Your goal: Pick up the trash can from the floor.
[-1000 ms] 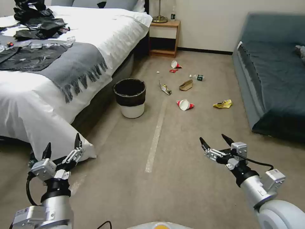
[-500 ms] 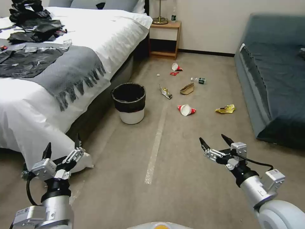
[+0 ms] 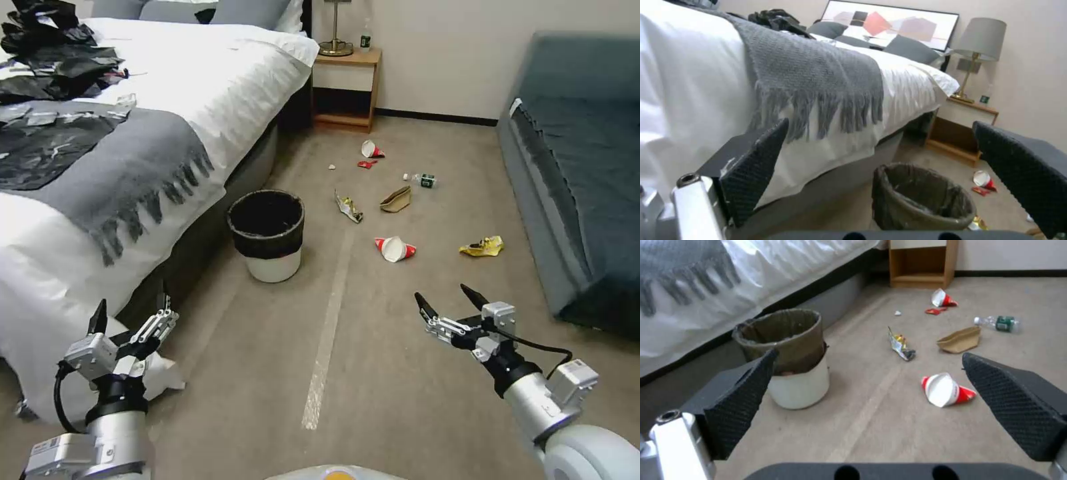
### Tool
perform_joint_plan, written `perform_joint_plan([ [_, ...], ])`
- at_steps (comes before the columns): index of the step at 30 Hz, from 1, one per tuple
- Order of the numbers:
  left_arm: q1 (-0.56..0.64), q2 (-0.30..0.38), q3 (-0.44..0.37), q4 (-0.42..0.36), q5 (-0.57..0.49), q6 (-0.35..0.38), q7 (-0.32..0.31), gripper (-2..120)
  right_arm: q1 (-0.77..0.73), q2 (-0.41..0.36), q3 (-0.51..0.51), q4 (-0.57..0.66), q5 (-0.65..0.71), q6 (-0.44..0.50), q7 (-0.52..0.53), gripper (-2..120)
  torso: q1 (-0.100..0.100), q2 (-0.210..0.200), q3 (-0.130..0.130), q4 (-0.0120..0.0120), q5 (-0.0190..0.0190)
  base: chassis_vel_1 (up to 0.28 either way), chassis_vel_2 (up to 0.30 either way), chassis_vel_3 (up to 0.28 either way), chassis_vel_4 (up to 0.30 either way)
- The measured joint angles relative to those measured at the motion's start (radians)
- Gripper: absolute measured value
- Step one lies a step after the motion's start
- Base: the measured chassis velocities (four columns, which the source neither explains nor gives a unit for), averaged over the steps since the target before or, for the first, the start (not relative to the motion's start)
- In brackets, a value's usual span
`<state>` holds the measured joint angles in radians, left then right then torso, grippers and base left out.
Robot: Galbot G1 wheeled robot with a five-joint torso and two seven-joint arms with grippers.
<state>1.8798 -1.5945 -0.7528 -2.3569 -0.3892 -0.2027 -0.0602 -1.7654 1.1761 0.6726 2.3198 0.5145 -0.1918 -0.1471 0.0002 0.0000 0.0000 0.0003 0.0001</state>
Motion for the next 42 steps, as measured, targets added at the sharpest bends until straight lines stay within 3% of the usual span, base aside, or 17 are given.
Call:
perform_joint_plan([
  [42, 0.007, 0.0, 0.0, -0.013, -0.001, 0.003, -0.006, 99, -0.011, 0.0, 0.002, 0.013, 0.002, 0.008, -0.007, 100, 0.0, 0.0, 0.0, -0.0001, -0.0002, -0.154, 0.153, 0.153, -0.155],
])
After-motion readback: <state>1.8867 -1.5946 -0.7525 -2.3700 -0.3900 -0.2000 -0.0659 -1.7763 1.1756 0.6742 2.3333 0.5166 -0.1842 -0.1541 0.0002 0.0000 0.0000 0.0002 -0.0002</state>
